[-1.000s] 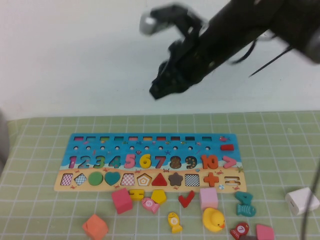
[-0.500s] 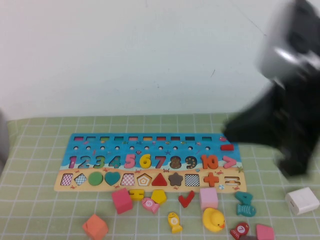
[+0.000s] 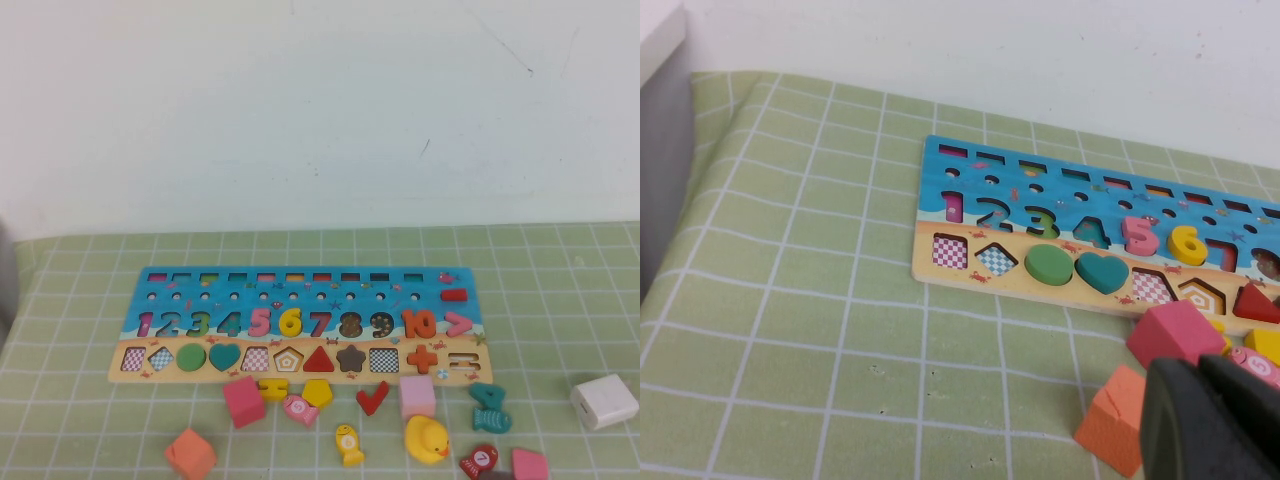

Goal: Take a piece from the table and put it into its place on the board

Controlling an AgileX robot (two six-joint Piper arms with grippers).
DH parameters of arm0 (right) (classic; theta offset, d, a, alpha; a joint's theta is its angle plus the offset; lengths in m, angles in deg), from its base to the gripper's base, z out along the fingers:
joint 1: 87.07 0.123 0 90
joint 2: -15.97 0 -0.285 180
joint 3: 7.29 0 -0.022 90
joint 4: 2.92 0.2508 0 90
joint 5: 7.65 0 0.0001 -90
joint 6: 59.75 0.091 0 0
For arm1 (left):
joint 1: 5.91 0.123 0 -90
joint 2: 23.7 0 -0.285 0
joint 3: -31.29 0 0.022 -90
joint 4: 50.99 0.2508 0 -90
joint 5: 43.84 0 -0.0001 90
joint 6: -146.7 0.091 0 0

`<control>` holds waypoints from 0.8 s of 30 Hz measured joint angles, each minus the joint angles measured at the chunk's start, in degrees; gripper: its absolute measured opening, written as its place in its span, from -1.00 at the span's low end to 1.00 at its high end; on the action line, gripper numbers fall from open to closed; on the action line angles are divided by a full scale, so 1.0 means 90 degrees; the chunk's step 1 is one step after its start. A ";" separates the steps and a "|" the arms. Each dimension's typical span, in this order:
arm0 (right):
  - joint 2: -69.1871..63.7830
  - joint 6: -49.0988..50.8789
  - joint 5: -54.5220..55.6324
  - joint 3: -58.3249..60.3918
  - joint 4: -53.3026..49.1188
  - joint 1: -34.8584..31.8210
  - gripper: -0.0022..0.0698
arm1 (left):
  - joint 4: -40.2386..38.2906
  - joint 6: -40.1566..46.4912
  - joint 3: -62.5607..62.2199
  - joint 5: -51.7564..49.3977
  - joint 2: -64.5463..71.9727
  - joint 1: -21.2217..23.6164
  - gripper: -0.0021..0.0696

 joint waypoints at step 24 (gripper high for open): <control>0.3405 -0.1076 0.6177 0.4681 0.0752 -0.1963 -0.94 | 0.0000 0.0000 0.0000 0.0000 0.0000 0.0000 -0.95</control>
